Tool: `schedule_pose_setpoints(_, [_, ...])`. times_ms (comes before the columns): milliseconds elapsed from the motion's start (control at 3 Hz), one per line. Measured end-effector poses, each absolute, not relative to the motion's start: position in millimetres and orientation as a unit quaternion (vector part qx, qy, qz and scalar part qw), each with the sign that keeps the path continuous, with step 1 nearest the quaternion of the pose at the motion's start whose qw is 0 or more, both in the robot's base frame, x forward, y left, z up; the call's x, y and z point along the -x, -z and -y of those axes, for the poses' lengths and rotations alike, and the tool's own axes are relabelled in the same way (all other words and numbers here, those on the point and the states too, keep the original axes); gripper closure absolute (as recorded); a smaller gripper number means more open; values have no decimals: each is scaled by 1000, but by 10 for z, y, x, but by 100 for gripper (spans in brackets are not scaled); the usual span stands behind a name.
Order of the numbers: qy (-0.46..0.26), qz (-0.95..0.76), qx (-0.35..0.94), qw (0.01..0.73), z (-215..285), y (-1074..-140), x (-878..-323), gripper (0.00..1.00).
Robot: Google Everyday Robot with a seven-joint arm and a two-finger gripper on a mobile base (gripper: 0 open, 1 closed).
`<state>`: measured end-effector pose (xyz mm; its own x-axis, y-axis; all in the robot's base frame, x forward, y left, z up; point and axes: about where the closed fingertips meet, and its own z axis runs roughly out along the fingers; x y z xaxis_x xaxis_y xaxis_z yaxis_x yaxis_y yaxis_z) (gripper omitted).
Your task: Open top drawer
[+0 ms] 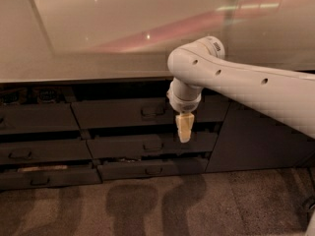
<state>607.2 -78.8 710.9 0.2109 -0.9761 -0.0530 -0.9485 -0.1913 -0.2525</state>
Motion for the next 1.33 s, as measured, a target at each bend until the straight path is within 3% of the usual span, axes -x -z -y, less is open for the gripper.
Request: schedule_pose_setpoints(1333, [61,-635,766,84,1052,-6696,-6367,0])
